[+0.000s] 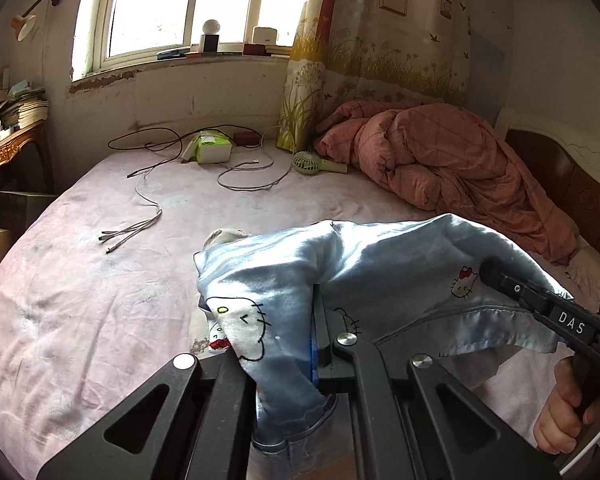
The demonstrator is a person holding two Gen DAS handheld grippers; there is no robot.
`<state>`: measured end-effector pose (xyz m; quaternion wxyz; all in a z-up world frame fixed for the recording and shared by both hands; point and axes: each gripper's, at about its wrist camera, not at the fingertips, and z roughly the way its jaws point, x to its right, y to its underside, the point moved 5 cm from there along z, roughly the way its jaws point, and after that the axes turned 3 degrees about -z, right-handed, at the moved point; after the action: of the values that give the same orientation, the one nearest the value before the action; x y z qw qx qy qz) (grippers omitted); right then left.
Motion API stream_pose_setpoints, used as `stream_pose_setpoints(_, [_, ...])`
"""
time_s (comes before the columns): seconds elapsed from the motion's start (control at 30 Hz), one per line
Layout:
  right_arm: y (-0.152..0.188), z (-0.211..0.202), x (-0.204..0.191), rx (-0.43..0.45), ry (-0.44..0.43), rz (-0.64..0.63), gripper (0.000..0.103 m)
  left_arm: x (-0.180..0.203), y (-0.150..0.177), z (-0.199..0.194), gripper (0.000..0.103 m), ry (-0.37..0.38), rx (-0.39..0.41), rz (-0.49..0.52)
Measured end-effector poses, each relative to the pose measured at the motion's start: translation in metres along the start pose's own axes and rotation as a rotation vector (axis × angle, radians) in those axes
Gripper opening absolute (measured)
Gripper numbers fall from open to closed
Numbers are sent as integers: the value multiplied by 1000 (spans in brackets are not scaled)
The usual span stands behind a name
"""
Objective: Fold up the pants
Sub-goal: 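Carry the folded pants with both grippers onto the cream garment stack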
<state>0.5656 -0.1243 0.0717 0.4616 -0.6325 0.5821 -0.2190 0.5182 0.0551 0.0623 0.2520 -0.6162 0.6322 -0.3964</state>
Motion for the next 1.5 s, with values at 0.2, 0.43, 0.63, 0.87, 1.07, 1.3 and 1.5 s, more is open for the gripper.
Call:
stream_pose_setpoints(0.2, [49,67,18,-81,133,-103,4,-13,44,61,8,-70,-88,54])
stream_pose_setpoints(0.43, [64,84,45,-114,261,-87,52,-23,53,73,40,-166,-75,68])
stream_pose_setpoints(0.63, [63,77,65,-125,277,-46,56,-48,44,70,73,-267,-28,64])
stream_pose_setpoints(0.87, [44,46,56,-16,298,-64,65,-48,31,48,80,-251,28,30])
stream_pose_setpoints(1.07, [41,45,41,-30,87,-16,0,-43,28,47,85,-151,27,-60])
stream_pose_setpoints(1.3, [86,102,66,-344,195,30,0,-71,47,80,68,-180,-105,-192])
stream_pose_setpoints(1.5, [93,97,78,-483,51,132,0,-79,57,93,71,-175,-145,-222])
